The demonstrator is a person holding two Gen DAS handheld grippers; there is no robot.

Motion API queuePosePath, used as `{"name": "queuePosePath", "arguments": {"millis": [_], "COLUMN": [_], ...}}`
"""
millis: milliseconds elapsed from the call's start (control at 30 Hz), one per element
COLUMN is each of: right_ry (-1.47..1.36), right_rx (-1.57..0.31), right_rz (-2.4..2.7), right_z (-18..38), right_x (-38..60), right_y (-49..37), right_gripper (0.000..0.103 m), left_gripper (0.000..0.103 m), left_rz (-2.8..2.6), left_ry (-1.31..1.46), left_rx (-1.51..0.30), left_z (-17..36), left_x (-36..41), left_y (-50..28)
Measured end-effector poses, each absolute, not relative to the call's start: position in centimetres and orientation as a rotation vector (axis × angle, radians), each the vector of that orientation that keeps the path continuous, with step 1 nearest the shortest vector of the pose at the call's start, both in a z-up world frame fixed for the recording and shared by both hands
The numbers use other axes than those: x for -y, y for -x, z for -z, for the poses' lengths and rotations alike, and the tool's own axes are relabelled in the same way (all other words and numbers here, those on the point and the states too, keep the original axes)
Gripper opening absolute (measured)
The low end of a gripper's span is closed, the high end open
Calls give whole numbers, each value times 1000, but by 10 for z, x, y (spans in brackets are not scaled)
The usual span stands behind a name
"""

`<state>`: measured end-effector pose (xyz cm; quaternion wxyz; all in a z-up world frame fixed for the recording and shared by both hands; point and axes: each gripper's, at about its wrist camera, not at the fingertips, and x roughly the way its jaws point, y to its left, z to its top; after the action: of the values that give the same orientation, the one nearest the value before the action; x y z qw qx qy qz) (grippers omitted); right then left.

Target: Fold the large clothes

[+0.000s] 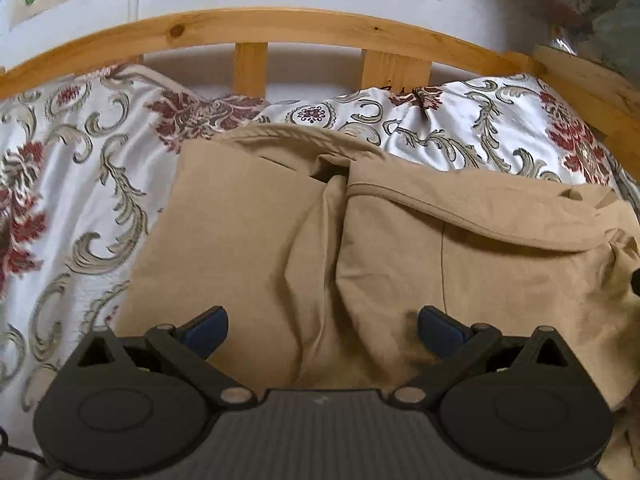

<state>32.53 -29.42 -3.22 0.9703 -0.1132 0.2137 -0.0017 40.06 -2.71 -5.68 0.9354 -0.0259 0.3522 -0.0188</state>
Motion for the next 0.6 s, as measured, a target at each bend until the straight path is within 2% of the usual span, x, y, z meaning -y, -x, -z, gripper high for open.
{"name": "queuePosePath", "arguments": {"millis": [433,600], "right_ry": [180,221], "right_rx": [-445,-493], "right_rz": [-122,-181], "right_z": [-2,-5], "right_x": [287,287], "right_y": [-231,-192], "right_gripper": [102,102], "left_gripper": [102,103], "left_rz": [109,151], "left_ry": [-138,-279], "left_rx": [-619,-610], "left_z": [-4,-9], "left_x": [42,44], "left_y": [-323,-279]}}
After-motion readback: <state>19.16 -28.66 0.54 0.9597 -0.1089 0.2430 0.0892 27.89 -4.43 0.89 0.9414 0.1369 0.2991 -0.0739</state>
